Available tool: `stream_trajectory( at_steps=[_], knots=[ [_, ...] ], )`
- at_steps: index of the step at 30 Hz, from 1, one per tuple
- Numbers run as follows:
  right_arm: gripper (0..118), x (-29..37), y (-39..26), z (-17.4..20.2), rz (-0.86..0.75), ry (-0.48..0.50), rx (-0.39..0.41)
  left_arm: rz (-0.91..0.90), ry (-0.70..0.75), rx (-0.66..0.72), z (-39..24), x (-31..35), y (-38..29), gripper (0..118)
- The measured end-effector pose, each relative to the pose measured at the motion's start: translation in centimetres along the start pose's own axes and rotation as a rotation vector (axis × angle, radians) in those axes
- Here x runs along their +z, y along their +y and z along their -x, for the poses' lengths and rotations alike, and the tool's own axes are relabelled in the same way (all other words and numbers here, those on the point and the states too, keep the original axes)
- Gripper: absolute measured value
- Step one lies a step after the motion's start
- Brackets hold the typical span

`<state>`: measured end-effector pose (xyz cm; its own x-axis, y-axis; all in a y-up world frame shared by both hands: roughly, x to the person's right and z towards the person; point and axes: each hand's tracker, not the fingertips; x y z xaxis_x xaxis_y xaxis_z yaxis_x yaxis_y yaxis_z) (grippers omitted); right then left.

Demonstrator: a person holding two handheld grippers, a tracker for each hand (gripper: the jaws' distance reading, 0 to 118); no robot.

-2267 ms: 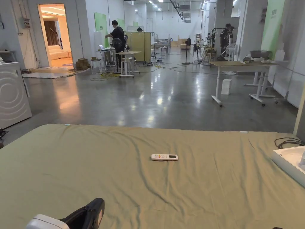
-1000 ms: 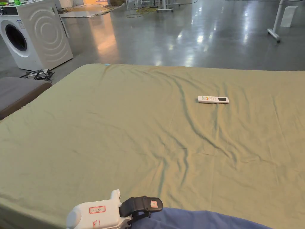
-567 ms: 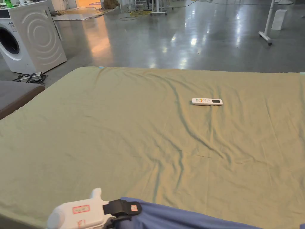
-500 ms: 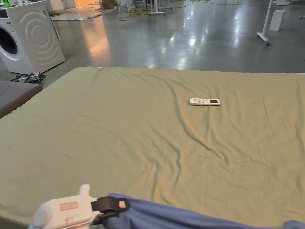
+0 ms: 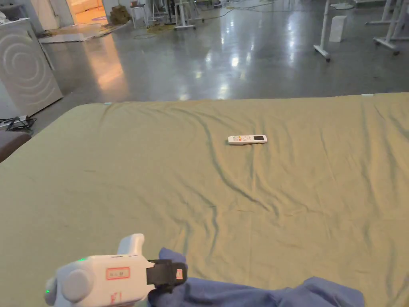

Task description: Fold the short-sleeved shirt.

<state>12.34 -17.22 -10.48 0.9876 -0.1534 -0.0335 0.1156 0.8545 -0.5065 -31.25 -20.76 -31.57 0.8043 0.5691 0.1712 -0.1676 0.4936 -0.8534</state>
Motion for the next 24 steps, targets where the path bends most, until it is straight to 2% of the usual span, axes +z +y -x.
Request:
stream_trajectory(
  at_steps=[3,4,5,8,11,14,18,19,20,21,23,24],
  knots=[
    [0,1.0,-0.4,-0.8,0.001,-0.019,0.006,0.079,-0.038,-0.076,-4.0,-5.4,-2.1,11],
    [0,1.3,-0.6,-1.1,0.001,-0.030,0.000,0.087,0.000,-0.101,-4.8,-6.7,-2.7,13],
    [0,1.5,-0.7,-1.5,0.004,-0.039,-0.008,0.093,0.031,-0.126,-5.5,-8.0,-3.1,29],
    [0,2.2,-1.2,-2.7,0.003,-0.065,-0.038,0.096,0.032,-0.144,-6.3,-9.7,-3.6,87],
    [0,2.6,-1.7,-3.6,0.003,-0.082,-0.076,0.026,-0.073,-0.102,-6.6,-6.8,-3.1,88],
    [0,2.3,-2.3,-4.6,0.004,-0.060,-0.164,-0.159,-0.172,-0.044,-5.9,-2.2,-2.3,88],
    [0,1.9,-2.5,-5.0,0.001,-0.043,-0.215,-0.199,-0.150,0.124,-2.9,-1.3,-2.5,75],
    [0,1.9,-2.5,-4.9,0.000,-0.040,-0.216,-0.157,-0.142,0.148,-2.1,-2.5,-2.8,58],
    [0,1.9,-2.5,-4.8,0.002,-0.038,-0.214,-0.109,-0.135,0.191,-1.4,-4.1,-3.1,9],
    [0,2.0,-2.5,-4.7,0.005,-0.039,-0.208,-0.086,-0.143,0.248,-0.7,-5.7,-3.8,5],
    [0,2.2,-2.5,-4.4,0.011,-0.050,-0.185,-0.035,-0.172,0.343,0.5,-8.5,-5.3,5],
    [0,2.4,-2.5,-4.3,0.016,-0.056,-0.172,0.027,-0.271,0.398,0.6,-10.5,-6.1,5]
  ],
)
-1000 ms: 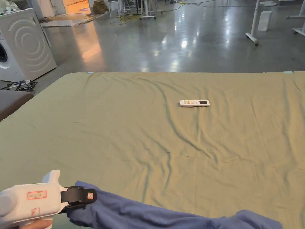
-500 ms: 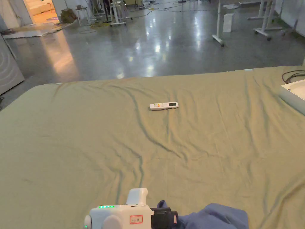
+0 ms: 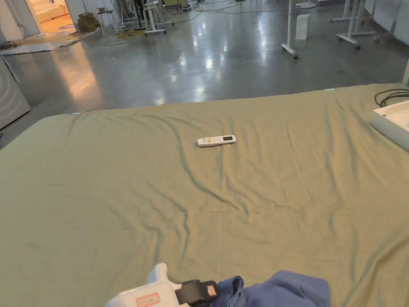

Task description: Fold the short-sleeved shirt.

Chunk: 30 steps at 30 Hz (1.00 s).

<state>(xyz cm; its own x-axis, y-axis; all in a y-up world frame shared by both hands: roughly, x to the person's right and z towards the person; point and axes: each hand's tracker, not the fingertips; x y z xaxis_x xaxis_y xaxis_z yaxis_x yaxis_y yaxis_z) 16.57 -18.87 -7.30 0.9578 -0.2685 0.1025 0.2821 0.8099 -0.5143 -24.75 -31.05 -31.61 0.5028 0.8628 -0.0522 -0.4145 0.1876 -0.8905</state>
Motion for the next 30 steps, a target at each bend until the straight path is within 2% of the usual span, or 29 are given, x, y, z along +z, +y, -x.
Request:
stream_trajectory(
  at_steps=[2,3,5,6,8,10,11,12,13,14,15,19,22,24,26,30],
  knots=[
    [0,0.2,-0.1,0.1,0.006,-0.017,0.017,0.135,-0.119,0.090,1.6,-2.8,-1.3,5],
    [0,0.2,-0.2,0.2,0.011,-0.022,0.022,0.159,-0.062,0.068,1.2,-4.0,-2.5,3],
    [0,0.1,-0.2,0.2,0.022,-0.025,0.023,0.152,0.181,-0.135,0.4,-5.9,-3.8,1],
    [0,0.0,-0.3,0.2,0.024,-0.027,0.022,0.088,0.096,-0.204,0.4,-5.3,-3.9,1],
    [0,-0.2,-0.3,0.4,0.029,-0.023,0.022,0.102,0.118,-0.139,-0.4,-4.9,-3.8,2],
    [0,-0.3,-0.3,0.8,0.028,-0.014,0.028,0.099,0.120,-0.140,-1.0,-4.3,-3.6,4],
    [0,-0.3,-0.3,0.9,0.031,-0.006,0.032,0.100,0.106,-0.162,-1.3,-3.8,-3.3,9],
    [0,-0.3,-0.3,1.2,0.034,-0.001,0.040,0.093,0.086,-0.183,-1.8,-2.7,-2.9,23],
    [0,-0.3,-0.3,1.4,0.032,-0.002,0.052,0.051,0.059,-0.212,-2.2,-1.1,-2.8,50],
    [0,-0.3,-0.3,1.6,0.029,-0.004,0.063,0.005,0.010,-0.228,-2.5,0.9,-2.4,91],
    [0,-0.4,-0.3,1.7,0.031,0.003,0.066,-0.021,-0.038,-0.220,-2.4,3.0,-1.6,107],
    [0,-1.2,-0.4,2.0,0.050,0.028,0.069,-0.114,-0.083,-0.172,-0.7,10.1,1.8,107],
    [0,-1.4,-0.4,2.4,0.056,0.043,0.076,-0.151,0.020,-0.126,1.8,13.2,4.3,107],
    [0,-1.5,-0.4,2.5,0.061,0.054,0.078,-0.069,0.042,-0.058,3.3,13.0,5.4,107],
    [0,-1.5,-0.4,2.8,0.067,0.054,0.088,-0.015,-0.002,0.022,5.1,12.0,5.4,107],
    [0,-1.2,-0.4,3.0,0.080,0.034,0.119,0.042,0.068,0.031,7.3,7.9,5.7,107]
  ],
)
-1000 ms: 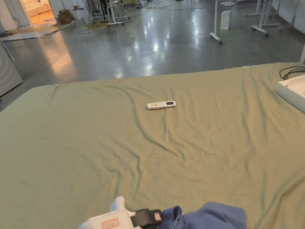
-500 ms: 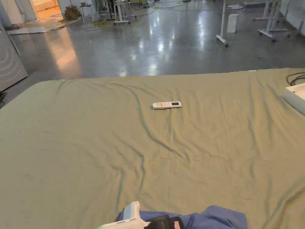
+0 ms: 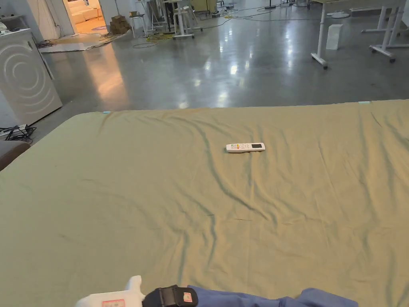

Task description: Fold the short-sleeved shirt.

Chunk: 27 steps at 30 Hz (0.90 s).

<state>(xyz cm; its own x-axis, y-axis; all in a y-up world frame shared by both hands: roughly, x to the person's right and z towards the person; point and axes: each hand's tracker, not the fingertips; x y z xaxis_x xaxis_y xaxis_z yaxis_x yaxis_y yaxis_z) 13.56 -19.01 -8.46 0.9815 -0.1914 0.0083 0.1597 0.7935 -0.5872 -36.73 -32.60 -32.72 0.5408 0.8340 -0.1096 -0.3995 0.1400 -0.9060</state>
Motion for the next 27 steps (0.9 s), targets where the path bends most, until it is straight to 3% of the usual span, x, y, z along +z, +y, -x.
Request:
stream_trajectory(
  at_steps=[1,2,3,4,5,7,9,12,17,18,23,27],
  knots=[
    [0,0.2,0.1,0.0,0.004,-0.004,0.004,0.018,0.011,0.013,0.1,-0.5,-0.1,107],
    [0,0.4,0.1,0.0,0.005,-0.007,0.008,-0.006,-0.119,0.025,0.1,-0.9,0.3,97],
    [0,0.6,0.1,0.0,0.003,-0.011,0.010,0.020,-0.177,0.066,-0.1,-1.4,0.5,73],
    [0,0.7,0.0,-0.1,0.002,-0.013,0.008,0.045,-0.207,0.086,-0.3,-1.9,0.5,26],
    [0,0.6,0.0,-0.3,0.004,-0.013,-0.002,0.024,-0.142,0.029,-1.2,-2.4,0.2,10],
    [0,0.6,-0.1,-0.4,0.011,-0.011,-0.014,0.029,0.031,-0.073,-3.6,-3.5,-1.6,10],
    [0,0.7,-0.1,-0.3,0.013,-0.022,-0.012,0.037,-0.100,0.046,-2.5,-3.3,-1.7,10],
    [0,0.9,-0.1,-0.2,0.013,-0.017,-0.013,-0.010,-0.060,0.016,-1.8,-2.0,-1.0,10],
    [0,0.3,0.1,0.3,0.020,0.002,-0.002,-0.147,-0.148,0.092,-0.9,4.1,-0.8,10],
    [0,0.2,0.1,0.4,0.019,0.007,0.004,-0.159,-0.173,0.057,-1.2,5.8,-0.6,10],
    [0,-0.5,-0.2,1.0,0.031,0.048,0.024,-0.207,0.043,-0.113,-4.4,12.2,1.3,10],
    [0,-0.9,-0.5,1.2,0.032,0.060,0.018,-0.194,0.169,-0.290,-9.1,11.4,0.8,10]
  ],
)
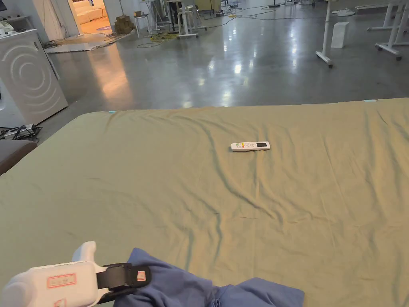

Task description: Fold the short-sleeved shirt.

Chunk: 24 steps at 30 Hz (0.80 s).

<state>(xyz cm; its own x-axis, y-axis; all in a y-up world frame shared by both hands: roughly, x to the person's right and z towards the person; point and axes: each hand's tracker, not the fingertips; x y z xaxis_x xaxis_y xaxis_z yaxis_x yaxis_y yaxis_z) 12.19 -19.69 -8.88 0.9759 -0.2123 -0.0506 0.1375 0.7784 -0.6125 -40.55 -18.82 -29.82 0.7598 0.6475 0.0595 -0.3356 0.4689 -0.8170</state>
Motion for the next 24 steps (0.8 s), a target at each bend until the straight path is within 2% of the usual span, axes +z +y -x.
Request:
stream_trajectory(
  at_steps=[4,7,8,11,12,14,17,19,20,21,22,24],
  knots=[
    [0,0.2,-0.2,0.2,0.000,0.003,-0.001,0.059,0.032,-0.109,-6.0,-5.1,-2.2,10],
    [0,1.0,-0.3,0.1,0.001,-0.016,0.021,0.136,0.054,-0.243,-11.5,-10.6,-5.8,11],
    [0,1.3,-0.4,0.0,0.002,-0.021,0.027,0.184,0.073,-0.299,-12.9,-12.8,-6.8,20],
    [0,2.0,-0.7,-0.3,0.002,-0.050,0.037,0.276,0.132,-0.416,-14.5,-17.6,-9.4,77],
    [0,2.3,-0.9,-0.5,-0.001,-0.055,0.036,0.259,0.099,-0.404,-14.8,-17.9,-9.7,81],
    [0,2.8,-1.2,-1.0,-0.001,-0.055,0.030,0.178,0.037,-0.373,-15.9,-15.9,-9.3,81],
    [0,2.9,-1.8,-2.0,-0.001,-0.048,-0.009,0.042,-0.132,-0.272,-15.5,-11.4,-7.4,81],
    [0,2.6,-2.1,-2.4,-0.004,-0.044,-0.026,-0.020,-0.180,-0.163,-14.4,-9.5,-6.1,77],
    [0,2.4,-2.2,-2.6,-0.002,-0.041,-0.034,-0.041,-0.173,-0.105,-13.7,-9.3,-5.9,55],
    [0,2.3,-2.2,-2.6,0.002,-0.039,-0.040,-0.043,-0.190,-0.080,-12.7,-9.5,-5.8,18],
    [0,2.1,-2.2,-2.6,0.001,-0.041,-0.042,-0.035,-0.205,-0.074,-11.8,-10.0,-5.8,6],
    [0,2.2,-2.3,-2.5,-0.001,-0.034,-0.048,0.023,-0.153,0.057,-9.7,-12.8,-6.1,6]
  ],
)
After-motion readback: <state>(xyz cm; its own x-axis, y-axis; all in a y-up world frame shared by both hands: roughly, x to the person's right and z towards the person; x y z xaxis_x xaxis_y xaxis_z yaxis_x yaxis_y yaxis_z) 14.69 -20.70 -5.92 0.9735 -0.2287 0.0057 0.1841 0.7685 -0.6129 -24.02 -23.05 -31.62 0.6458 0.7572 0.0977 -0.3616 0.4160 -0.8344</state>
